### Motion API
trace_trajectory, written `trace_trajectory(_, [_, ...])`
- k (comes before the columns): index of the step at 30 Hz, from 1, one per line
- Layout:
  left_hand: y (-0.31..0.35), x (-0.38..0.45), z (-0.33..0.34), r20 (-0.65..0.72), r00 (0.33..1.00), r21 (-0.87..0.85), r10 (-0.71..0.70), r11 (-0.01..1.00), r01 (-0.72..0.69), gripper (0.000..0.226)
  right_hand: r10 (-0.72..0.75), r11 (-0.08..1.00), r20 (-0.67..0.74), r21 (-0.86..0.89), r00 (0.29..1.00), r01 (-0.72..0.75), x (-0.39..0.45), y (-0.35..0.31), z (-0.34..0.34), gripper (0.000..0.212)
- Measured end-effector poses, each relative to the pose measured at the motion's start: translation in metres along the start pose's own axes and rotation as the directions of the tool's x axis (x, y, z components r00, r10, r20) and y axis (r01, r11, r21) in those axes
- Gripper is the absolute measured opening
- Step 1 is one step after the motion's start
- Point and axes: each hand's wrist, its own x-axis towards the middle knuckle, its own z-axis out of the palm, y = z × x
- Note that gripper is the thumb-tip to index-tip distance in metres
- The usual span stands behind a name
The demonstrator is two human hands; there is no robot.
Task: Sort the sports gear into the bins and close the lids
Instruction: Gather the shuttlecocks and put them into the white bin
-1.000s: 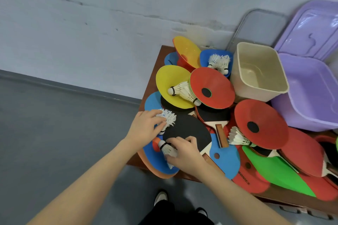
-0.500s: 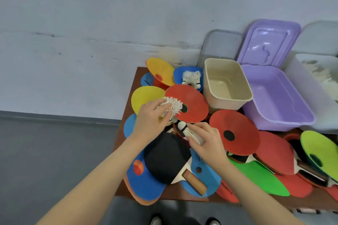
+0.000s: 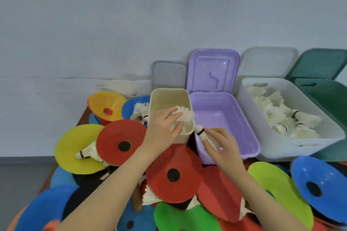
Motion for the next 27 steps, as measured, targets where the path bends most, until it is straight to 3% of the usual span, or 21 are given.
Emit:
trace_trajectory(3, [0.037, 0.033, 0.047, -0.016, 0.999, -0.001, 0.031, 1.0, -0.031, 0.025, -0.011, 1.0, -0.034, -0.02, 0.999, 0.011, 0.02, 0.04, -0.048, 0.03])
trace_trajectory(8, [0.105, 0.08, 0.131, 0.072, 0.997, -0.063, 0.04, 0.997, -0.036, 0.03, -0.033, 0.989, -0.167, -0.147, 0.985, 0.008, 0.047, 0.102, -0.129, 0.034])
trace_trajectory(14, [0.169, 0.12, 0.209, 0.161, 0.987, -0.155, -0.019, 0.987, 0.044, 0.037, 0.088, 0.946, -0.247, -0.284, 0.965, -0.159, 0.069, 0.172, -0.202, 0.032])
trace_trajectory(20, [0.181, 0.155, 0.259, 0.249, 0.961, -0.152, -0.123, 0.975, 0.164, 0.038, 0.247, 0.894, -0.198, -0.331, 0.948, -0.302, 0.104, 0.21, -0.221, 0.033])
trace_trajectory(27, [0.181, 0.205, 0.302, 0.25, 0.946, -0.194, -0.204, 0.947, 0.256, 0.036, 0.225, 0.865, -0.175, -0.416, 0.958, -0.28, 0.153, 0.252, -0.219, 0.031])
